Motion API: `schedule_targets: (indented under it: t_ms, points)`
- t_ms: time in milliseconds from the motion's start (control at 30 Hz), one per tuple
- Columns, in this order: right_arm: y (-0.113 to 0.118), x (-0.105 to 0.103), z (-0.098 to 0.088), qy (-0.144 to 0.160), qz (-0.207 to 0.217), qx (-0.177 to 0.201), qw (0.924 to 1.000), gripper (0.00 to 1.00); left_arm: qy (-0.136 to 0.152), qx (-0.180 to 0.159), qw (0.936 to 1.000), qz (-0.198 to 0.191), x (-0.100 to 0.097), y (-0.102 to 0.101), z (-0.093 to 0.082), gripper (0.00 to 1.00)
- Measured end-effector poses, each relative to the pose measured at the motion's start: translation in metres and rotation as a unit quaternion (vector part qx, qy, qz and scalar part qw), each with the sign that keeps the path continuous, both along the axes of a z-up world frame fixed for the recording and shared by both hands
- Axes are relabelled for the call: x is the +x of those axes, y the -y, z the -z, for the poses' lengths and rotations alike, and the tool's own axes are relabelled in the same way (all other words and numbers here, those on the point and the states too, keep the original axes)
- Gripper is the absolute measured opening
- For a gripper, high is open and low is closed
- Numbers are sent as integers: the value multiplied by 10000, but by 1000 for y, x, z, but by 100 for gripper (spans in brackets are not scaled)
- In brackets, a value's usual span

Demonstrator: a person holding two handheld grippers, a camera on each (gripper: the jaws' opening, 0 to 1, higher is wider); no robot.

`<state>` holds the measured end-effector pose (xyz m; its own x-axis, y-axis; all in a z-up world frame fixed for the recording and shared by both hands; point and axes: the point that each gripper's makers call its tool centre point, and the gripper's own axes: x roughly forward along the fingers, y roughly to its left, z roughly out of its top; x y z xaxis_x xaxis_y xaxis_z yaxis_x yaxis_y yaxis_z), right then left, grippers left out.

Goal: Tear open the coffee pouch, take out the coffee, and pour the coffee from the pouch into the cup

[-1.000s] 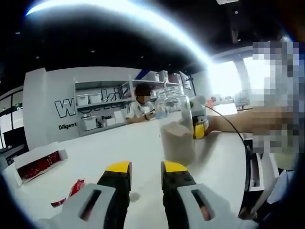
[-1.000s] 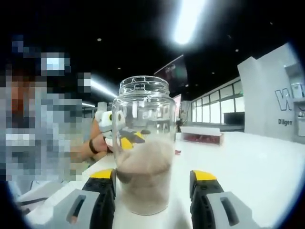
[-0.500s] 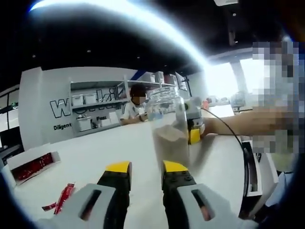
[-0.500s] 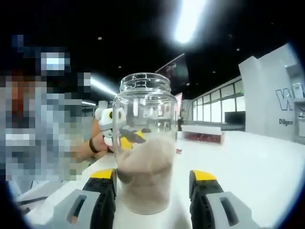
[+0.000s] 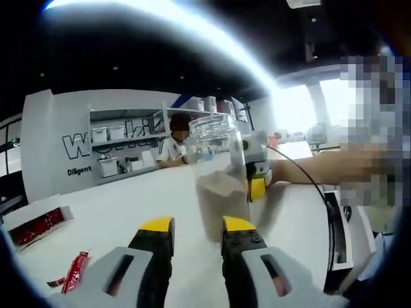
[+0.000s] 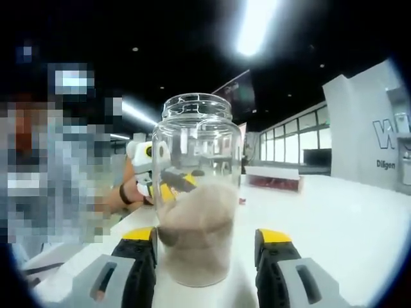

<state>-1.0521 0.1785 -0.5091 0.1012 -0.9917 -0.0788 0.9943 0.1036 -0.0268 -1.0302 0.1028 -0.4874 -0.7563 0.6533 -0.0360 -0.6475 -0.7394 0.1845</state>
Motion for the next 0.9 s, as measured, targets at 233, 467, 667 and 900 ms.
schedule_targets:
  t_ms: [233, 467, 667, 900]
  points:
    - [1, -1, 1, -24, -15, 48, 10000, 61, 0, 4, 10000, 3, -2, -5, 1, 32]
    - [1, 0, 1, -30, -15, 48, 10000, 61, 2, 9, 10000, 25, -3, -9, -1, 33]
    - [2, 2, 2, -51, -28, 64, 10000, 61, -31, 57, 10000, 21, -5, -12, -4, 33]
    - [2, 1, 3, -65, -42, 95, 9999, 61, -34, 88, 9999, 144, -5, -23, -8, 33]
